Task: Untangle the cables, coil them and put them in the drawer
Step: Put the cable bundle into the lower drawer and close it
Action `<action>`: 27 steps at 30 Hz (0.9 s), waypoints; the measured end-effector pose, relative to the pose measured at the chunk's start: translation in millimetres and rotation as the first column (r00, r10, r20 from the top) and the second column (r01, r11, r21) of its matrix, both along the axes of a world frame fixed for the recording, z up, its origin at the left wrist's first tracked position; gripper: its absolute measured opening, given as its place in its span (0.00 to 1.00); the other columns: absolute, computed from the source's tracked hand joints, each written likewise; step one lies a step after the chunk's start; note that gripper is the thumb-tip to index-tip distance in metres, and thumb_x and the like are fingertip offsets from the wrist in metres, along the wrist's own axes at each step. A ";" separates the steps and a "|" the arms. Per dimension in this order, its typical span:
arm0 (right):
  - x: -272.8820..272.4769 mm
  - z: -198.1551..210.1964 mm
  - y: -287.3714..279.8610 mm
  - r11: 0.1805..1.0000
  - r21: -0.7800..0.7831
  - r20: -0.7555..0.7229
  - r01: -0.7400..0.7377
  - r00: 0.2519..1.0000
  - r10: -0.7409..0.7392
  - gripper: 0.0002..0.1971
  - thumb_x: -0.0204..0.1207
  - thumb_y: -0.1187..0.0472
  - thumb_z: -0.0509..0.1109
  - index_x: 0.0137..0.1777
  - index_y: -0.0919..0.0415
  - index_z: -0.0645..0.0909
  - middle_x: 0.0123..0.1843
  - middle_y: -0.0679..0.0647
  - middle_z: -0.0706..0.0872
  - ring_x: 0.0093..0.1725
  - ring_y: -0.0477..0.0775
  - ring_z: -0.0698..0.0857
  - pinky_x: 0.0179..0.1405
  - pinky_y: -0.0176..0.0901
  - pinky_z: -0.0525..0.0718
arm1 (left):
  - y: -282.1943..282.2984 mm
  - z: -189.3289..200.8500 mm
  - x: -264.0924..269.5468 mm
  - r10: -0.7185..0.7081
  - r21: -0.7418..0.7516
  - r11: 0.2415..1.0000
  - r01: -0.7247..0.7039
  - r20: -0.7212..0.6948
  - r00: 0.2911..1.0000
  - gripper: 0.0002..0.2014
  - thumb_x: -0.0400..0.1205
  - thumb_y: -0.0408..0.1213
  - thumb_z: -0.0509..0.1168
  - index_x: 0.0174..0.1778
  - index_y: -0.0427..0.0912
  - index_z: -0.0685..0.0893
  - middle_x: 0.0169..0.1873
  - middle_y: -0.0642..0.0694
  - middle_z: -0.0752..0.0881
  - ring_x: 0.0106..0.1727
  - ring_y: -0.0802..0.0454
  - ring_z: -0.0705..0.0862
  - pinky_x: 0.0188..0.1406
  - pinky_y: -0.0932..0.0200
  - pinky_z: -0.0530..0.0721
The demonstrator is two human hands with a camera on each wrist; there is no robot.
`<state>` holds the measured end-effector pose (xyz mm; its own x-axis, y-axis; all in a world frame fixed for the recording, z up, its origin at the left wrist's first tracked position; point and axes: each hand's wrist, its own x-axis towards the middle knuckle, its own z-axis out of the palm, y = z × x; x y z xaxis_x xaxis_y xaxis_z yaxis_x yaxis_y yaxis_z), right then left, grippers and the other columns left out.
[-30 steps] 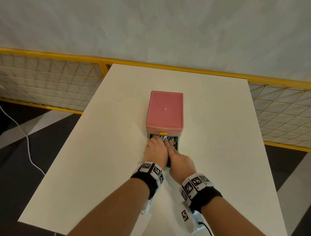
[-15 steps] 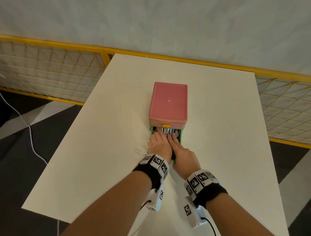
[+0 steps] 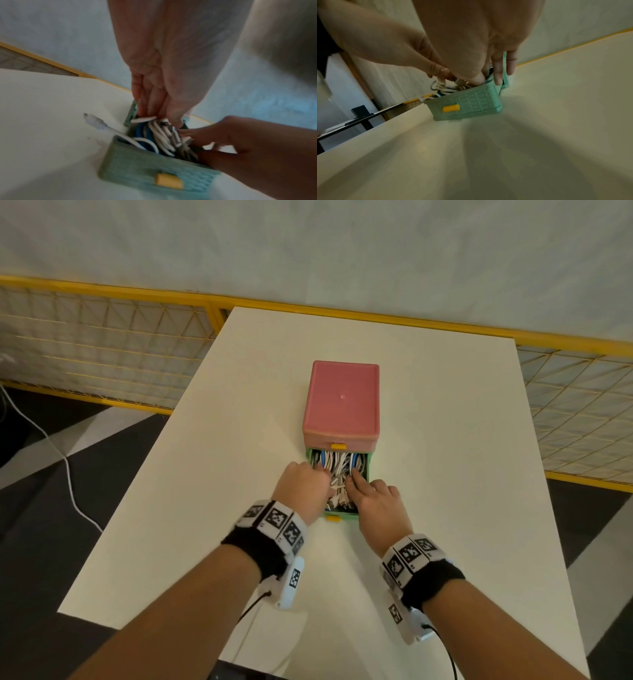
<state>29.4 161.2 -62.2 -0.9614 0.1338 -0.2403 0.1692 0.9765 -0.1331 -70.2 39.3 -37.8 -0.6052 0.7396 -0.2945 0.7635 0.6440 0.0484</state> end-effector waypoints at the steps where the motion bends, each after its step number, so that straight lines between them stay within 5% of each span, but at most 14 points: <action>1: 0.4 -0.6 -0.1 1.000 -0.020 -0.002 0.004 1.000 -0.004 0.33 0.79 0.71 0.54 0.83 0.59 0.50 0.86 0.56 0.51 0.71 0.62 0.69 0.68 0.52 0.68 | 4.7 -1.6 6.0 -0.013 -0.063 0.998 0.011 -0.032 0.999 0.19 0.89 0.44 0.55 0.71 0.36 0.74 0.69 0.37 0.79 0.60 0.41 0.83 0.56 0.50 0.77; 3: -0.5 -5.1 -0.9 0.998 -0.055 0.002 0.007 1.000 -0.007 0.33 0.78 0.73 0.54 0.83 0.60 0.52 0.85 0.57 0.52 0.67 0.62 0.71 0.66 0.50 0.71 | 9.1 -8.7 16.6 0.034 -0.148 0.988 -0.034 -0.005 0.999 0.25 0.90 0.39 0.53 0.80 0.29 0.61 0.79 0.27 0.64 0.72 0.36 0.76 0.69 0.46 0.73; 5: -3.6 -12.5 -0.4 0.995 -0.095 0.015 0.015 1.000 -0.014 0.34 0.76 0.73 0.54 0.83 0.60 0.54 0.85 0.58 0.54 0.63 0.61 0.74 0.65 0.49 0.73 | 12.9 -11.4 24.9 0.072 -0.219 0.973 -0.072 -0.007 0.997 0.28 0.90 0.35 0.51 0.83 0.26 0.50 0.82 0.24 0.54 0.81 0.34 0.64 0.82 0.41 0.54; 7: -4.4 -16.6 -1.2 0.992 -0.119 -0.019 0.038 0.999 -0.041 0.32 0.74 0.69 0.57 0.81 0.58 0.62 0.83 0.58 0.61 0.62 0.62 0.77 0.64 0.50 0.75 | 20.1 -9.1 32.9 0.076 -0.273 0.959 -0.076 -0.012 0.997 0.27 0.90 0.33 0.47 0.83 0.25 0.47 0.82 0.23 0.52 0.84 0.31 0.57 0.84 0.36 0.44; 10: -0.8 -17.3 -8.7 0.991 -0.129 -0.214 0.036 0.975 -0.063 0.26 0.70 0.66 0.69 0.71 0.59 0.77 0.73 0.60 0.78 0.64 0.66 0.81 0.66 0.55 0.78 | 24.0 -2.0 38.9 0.055 -0.333 0.942 -0.039 0.038 0.998 0.27 0.90 0.30 0.45 0.83 0.25 0.44 0.83 0.24 0.48 0.85 0.30 0.50 0.83 0.36 0.41; 12: 0.6 -15.3 -14.3 0.973 -0.229 -0.250 -0.025 0.968 -0.034 0.26 0.74 0.68 0.69 0.73 0.60 0.75 0.74 0.60 0.77 0.68 0.63 0.80 0.70 0.53 0.77 | 11.3 -5.4 28.8 0.128 -0.225 0.971 -0.081 0.201 0.971 0.29 0.88 0.26 0.47 0.84 0.28 0.42 0.84 0.28 0.43 0.86 0.35 0.49 0.84 0.42 0.42; 14: -0.9 -10.9 -15.6 0.961 -0.274 -0.157 -0.033 0.988 -0.010 0.26 0.80 0.69 0.62 0.78 0.58 0.69 0.80 0.56 0.69 0.72 0.60 0.77 0.70 0.50 0.76 | -9.9 -4.7 13.6 0.176 0.026 0.977 -0.212 0.460 0.870 0.30 0.86 0.22 0.50 0.85 0.35 0.52 0.85 0.35 0.50 0.85 0.40 0.58 0.84 0.52 0.50; 17: -7.3 -0.6 -13.3 0.980 -0.194 0.009 -0.035 0.999 0.038 0.27 0.81 0.71 0.56 0.80 0.56 0.62 0.84 0.51 0.58 0.72 0.60 0.77 0.67 0.50 0.76 | -44.1 -0.4 -3.1 0.262 0.407 0.747 -0.525 0.546 0.796 0.19 0.86 0.26 0.58 0.73 0.39 0.80 0.73 0.41 0.79 0.71 0.45 0.80 0.72 0.62 0.71; 19: -12.8 5.3 -14.9 0.991 -0.118 0.070 -0.064 0.995 0.072 0.27 0.80 0.72 0.55 0.80 0.59 0.62 0.84 0.53 0.59 0.68 0.62 0.79 0.62 0.51 0.78 | -59.0 -5.6 -10.5 0.445 0.505 0.569 -0.649 0.473 0.760 0.15 0.85 0.29 0.61 0.67 0.37 0.84 0.66 0.38 0.83 0.64 0.41 0.84 0.67 0.59 0.76; 21: -19.8 6.3 -14.5 0.994 -0.043 0.128 -0.096 0.987 0.101 0.26 0.80 0.71 0.55 0.78 0.63 0.63 0.79 0.60 0.69 0.63 0.64 0.82 0.56 0.51 0.80 | -66.9 -14.2 -14.5 0.600 0.315 0.555 -0.770 0.489 0.633 0.19 0.84 0.41 0.65 0.70 0.37 0.80 0.65 0.37 0.81 0.65 0.38 0.83 0.68 0.53 0.77; 23: -25.0 2.3 -12.0 0.993 -0.009 0.143 -0.115 0.983 0.115 0.23 0.80 0.69 0.55 0.76 0.66 0.65 0.67 0.63 0.81 0.57 0.65 0.83 0.50 0.51 0.81 | -68.0 -21.2 -14.9 0.598 0.103 0.516 -0.851 0.668 0.443 0.26 0.79 0.47 0.72 0.68 0.34 0.80 0.59 0.36 0.86 0.59 0.39 0.87 0.69 0.49 0.79; 25: -26.7 -0.4 -9.3 0.991 -0.003 0.130 -0.136 0.982 0.136 0.21 0.80 0.69 0.55 0.73 0.66 0.67 0.64 0.62 0.83 0.54 0.66 0.84 0.47 0.49 0.80 | -62.8 -21.3 -12.0 0.429 0.128 0.370 -0.920 0.855 0.292 0.23 0.73 0.35 0.77 0.61 0.27 0.83 0.43 0.33 0.90 0.45 0.40 0.90 0.65 0.43 0.84; 27: -25.6 -1.3 -8.0 0.988 0.000 0.128 -0.153 0.980 0.151 0.21 0.81 0.70 0.54 0.75 0.66 0.67 0.63 0.63 0.83 0.55 0.65 0.83 0.45 0.47 0.77 | -53.6 -17.2 -11.1 0.321 0.207 0.287 -0.935 0.899 0.297 0.18 0.73 0.21 0.75 0.59 0.25 0.82 0.35 0.35 0.88 0.39 0.41 0.89 0.60 0.43 0.86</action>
